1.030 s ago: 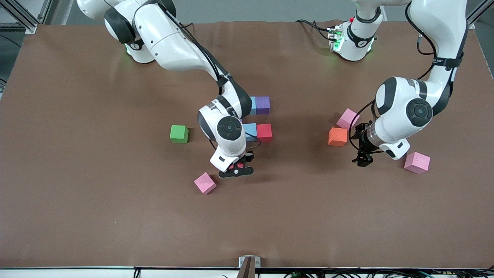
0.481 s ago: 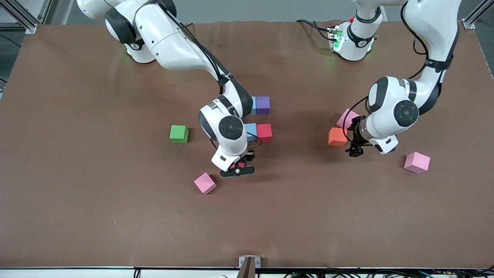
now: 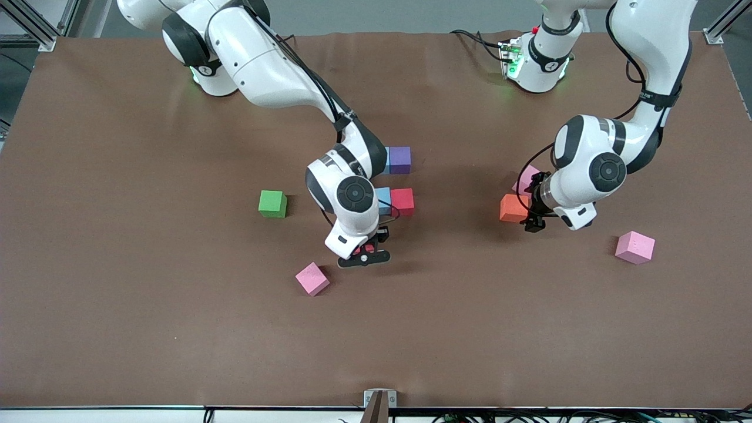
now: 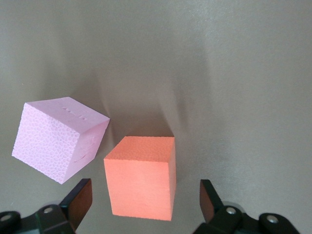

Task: Arrange 11 blocks into digit 3
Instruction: 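Grasp the orange block with the left gripper while the right gripper holds red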

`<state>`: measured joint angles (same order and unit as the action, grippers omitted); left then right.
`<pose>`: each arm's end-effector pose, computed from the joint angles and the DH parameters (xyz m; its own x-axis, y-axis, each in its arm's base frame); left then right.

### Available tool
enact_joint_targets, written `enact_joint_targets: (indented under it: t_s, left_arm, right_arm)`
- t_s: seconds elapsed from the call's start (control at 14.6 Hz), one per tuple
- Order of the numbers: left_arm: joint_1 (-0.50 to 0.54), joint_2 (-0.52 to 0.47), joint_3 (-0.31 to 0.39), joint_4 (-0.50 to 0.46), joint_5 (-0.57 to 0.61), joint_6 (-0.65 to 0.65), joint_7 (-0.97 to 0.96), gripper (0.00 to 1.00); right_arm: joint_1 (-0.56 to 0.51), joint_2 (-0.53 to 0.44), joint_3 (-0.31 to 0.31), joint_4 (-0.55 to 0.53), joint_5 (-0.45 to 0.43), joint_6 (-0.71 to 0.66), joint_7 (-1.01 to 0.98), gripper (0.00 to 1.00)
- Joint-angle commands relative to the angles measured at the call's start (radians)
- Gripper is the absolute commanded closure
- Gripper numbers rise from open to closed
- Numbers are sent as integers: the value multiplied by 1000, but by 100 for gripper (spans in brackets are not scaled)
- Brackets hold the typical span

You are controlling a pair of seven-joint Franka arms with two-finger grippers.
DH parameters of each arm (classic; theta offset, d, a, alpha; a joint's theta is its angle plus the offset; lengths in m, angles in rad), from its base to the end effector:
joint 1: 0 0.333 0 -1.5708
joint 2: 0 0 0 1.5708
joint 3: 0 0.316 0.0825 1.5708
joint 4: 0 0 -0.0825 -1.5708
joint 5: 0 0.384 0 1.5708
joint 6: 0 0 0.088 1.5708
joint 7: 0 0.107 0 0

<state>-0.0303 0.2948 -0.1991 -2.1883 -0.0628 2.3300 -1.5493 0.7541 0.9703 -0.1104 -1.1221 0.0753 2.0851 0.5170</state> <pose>0.5276 -0.1250 0.2422 0.1906 0.9767 -0.0992 0.9677 -0.2039 -0.1480 0.5966 0.4853 0.2185 0.9905 0.1369 0.0107 0.1366 -0.9904 0.0234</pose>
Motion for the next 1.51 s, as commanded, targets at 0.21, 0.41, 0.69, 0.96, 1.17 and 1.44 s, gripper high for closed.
enact_joint_targets:
  t_s: [0.21,0.41,0.69,0.96,1.17,1.44]
  left_arm:
    - [0,27,-2,-50,17,90,8,3]
    - [1,32,-2,-77,17,132,5,3]
    - [3,53,-2,-76,17,143,5,6]
    - [3,81,-2,-56,17,173,3,49]
    - [-3,83,-3,-27,17,172,3,74]
    - [-20,96,-3,42,17,166,6,84]
  right_arm:
    - [8,8,0,22,-5,-34,-8,100]
    - [10,7,-2,19,-3,-36,-8,100]
    - [10,5,-2,18,-3,-50,-8,100]
    - [11,5,0,18,-5,-46,-8,100]
    - [11,8,0,18,-5,-39,-6,100]
    - [13,10,0,18,-5,-36,-8,100]
